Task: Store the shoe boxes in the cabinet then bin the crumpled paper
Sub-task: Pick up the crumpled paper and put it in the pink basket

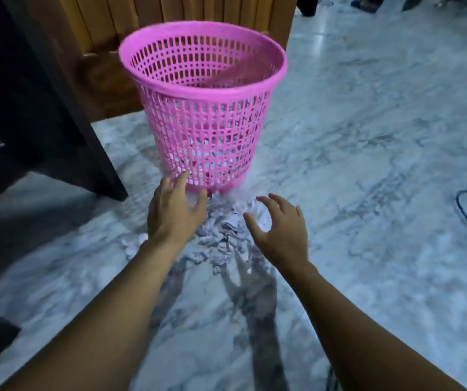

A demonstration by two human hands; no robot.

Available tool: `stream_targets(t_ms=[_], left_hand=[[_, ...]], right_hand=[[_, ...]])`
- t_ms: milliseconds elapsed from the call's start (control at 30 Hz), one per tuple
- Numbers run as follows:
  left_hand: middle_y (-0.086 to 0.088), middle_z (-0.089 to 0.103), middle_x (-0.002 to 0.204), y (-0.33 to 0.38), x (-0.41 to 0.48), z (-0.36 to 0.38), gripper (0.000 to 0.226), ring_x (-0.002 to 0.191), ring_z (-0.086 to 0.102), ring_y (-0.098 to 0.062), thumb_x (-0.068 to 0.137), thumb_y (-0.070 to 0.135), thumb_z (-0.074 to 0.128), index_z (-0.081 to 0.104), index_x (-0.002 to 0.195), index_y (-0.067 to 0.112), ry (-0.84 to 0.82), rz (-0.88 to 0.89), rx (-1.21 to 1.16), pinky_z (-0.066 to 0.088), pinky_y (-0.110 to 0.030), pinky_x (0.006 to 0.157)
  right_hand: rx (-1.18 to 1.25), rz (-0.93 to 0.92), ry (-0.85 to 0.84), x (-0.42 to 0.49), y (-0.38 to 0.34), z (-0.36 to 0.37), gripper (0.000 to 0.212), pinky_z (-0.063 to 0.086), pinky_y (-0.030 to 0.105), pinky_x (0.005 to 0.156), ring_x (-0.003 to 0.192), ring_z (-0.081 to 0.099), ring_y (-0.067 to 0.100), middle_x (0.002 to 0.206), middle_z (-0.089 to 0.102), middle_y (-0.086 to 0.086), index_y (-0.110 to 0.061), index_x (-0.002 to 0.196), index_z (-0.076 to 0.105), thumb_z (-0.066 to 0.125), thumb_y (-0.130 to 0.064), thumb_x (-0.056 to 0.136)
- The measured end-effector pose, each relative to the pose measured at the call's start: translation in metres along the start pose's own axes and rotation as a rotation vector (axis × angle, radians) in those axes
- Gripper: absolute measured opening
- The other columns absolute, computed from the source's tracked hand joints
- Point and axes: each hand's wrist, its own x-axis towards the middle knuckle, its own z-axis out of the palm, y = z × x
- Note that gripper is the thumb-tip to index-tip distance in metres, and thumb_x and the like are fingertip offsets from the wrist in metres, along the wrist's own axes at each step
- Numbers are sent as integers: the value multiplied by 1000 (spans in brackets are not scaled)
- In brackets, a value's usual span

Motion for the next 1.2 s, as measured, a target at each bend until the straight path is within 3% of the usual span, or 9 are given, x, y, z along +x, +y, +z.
stream_targets(t_ms=[200, 300, 400, 500, 600, 733, 833, 967, 1200], left_hand=[[-13, 47, 141, -53, -55, 40, 58, 132, 42, -35, 87, 53, 55, 50, 137, 25, -126, -98, 69, 41, -46, 106], [-18, 26, 155, -67, -73, 50, 72, 146, 17, -35, 84, 58, 60, 38, 146, 29, -167, -273, 141, 21, -50, 117], [-16, 4, 161, -75, -87, 56, 81, 150, -1, -30, 83, 63, 58, 27, 150, 30, -228, -413, 141, 7, -50, 120], [-13, -7, 162, -86, -96, 61, 87, 150, -8, -29, 84, 70, 50, 16, 153, 32, -338, -420, 152, 1, -48, 121], [-10, -6, 163, -99, -103, 60, 84, 150, -5, -28, 86, 67, 48, 13, 155, 33, -397, -295, 195, 8, -47, 122], [-15, 20, 154, -112, -100, 49, 81, 142, 22, -38, 79, 67, 53, 37, 147, 27, -119, -20, 238, 30, -55, 113], [-17, 13, 155, -120, -85, 42, 95, 142, 17, -44, 69, 77, 61, 34, 147, 29, 10, -157, 210, 26, -59, 114], [2, -7, 163, -134, -64, 38, 118, 150, 1, -31, 51, 94, 51, 10, 150, 45, -270, -382, 58, 16, -52, 120], [1, -4, 165, -134, -58, 58, 118, 151, -6, -11, 58, 94, 47, 3, 154, 40, -420, 15, 125, -4, -42, 122]], right_hand=[[-136, 212, -173, -58, 51, 18, 68, 31, 54, 112, 136, 43, 30, 144, 50, 12, -24, 132, 58, 58, -68, 81], [-185, 366, -330, -70, 66, 23, 92, 15, 55, 116, 149, 18, 30, 157, 28, 16, -25, 150, 35, 50, -81, 77], [-161, 402, -319, -73, 74, 31, 110, 23, 57, 111, 141, 27, 37, 146, 35, 21, -18, 151, 30, 39, -90, 68], [-112, 281, -310, -69, 76, 42, 118, 30, 56, 109, 137, 33, 40, 141, 40, 25, -9, 150, 33, 41, -91, 66], [15, 181, -407, -60, 71, 47, 125, 17, 56, 119, 151, 6, 33, 158, 18, 24, -14, 156, 20, 50, -90, 62], [124, 62, -503, -40, 71, 53, 129, 19, 58, 119, 152, -1, 33, 164, -3, 19, -27, 156, 14, 57, -93, 54], [94, -46, -564, -23, 68, 61, 130, 18, 58, 119, 152, 2, 33, 164, -3, 18, -30, 157, 14, 59, -93, 52], [42, -152, -589, -13, 55, 72, 123, 22, 50, 120, 150, 10, 30, 165, -1, 7, -37, 155, 12, 64, -89, 56], [-13, -414, -560, -4, 36, 103, 119, 22, 57, 118, 148, 17, 37, 164, 6, 18, -32, 156, 14, 53, -92, 61]])
